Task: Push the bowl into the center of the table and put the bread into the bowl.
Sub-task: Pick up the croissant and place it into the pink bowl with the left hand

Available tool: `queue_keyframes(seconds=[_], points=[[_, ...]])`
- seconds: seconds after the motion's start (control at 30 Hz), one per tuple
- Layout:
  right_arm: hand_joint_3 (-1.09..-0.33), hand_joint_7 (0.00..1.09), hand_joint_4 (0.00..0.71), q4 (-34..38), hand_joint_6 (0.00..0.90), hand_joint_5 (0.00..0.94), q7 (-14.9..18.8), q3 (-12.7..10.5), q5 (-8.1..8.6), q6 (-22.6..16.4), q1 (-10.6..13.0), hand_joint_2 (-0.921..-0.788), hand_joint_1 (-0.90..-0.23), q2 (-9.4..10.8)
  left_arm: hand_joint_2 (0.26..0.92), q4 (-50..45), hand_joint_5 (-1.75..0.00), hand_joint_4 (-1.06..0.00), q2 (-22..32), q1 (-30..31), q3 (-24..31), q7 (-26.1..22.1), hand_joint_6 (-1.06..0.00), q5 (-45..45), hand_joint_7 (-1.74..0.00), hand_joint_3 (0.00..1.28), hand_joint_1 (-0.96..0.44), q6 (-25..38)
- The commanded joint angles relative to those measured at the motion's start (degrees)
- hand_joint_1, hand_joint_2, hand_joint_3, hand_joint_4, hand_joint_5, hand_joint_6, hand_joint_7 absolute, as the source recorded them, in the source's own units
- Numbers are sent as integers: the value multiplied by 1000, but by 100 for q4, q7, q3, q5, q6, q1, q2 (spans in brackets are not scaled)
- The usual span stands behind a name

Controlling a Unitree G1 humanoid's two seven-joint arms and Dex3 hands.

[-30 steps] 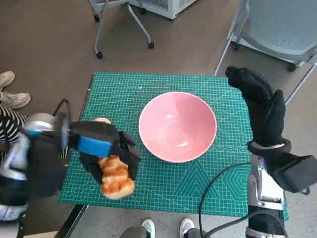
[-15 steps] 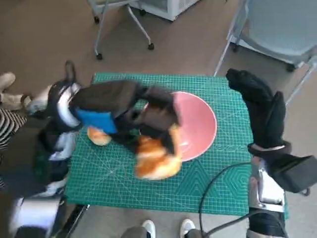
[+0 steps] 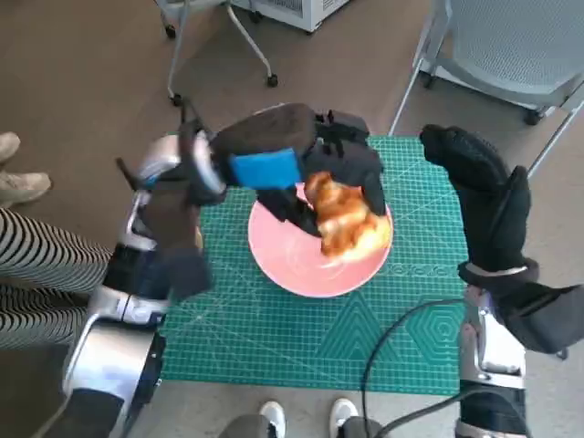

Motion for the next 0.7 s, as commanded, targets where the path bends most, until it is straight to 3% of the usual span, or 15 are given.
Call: queue_keyframes(seconds=[0.03,0.33,0.53,0.7], points=[[-706,575,226,-55,98,2,5,-27,21,86,175,-921,-691,-65,915,841,-1051,-735,-147,-449,-185,323,-633,363,-1222,54,0,-306],[-703,571,232,-130,103,5,-44,-54,9,84,252,-921,-693,-78,920,1633,-1108,-724,-127,-748,-735,1555,-658,1596,-1151,39,0,-401],[-702,567,235,-151,105,5,-68,-55,-18,71,280,-921,-693,-79,920,1977,-1125,-706,-198,-834,-918,1691,-655,1826,-1156,46,0,-179],[-702,565,235,-161,106,5,-80,-57,-31,65,289,-921,-692,-88,921,2167,-1220,-629,-244,-857,-1030,1596,-549,1903,-1246,126,-1,75]])
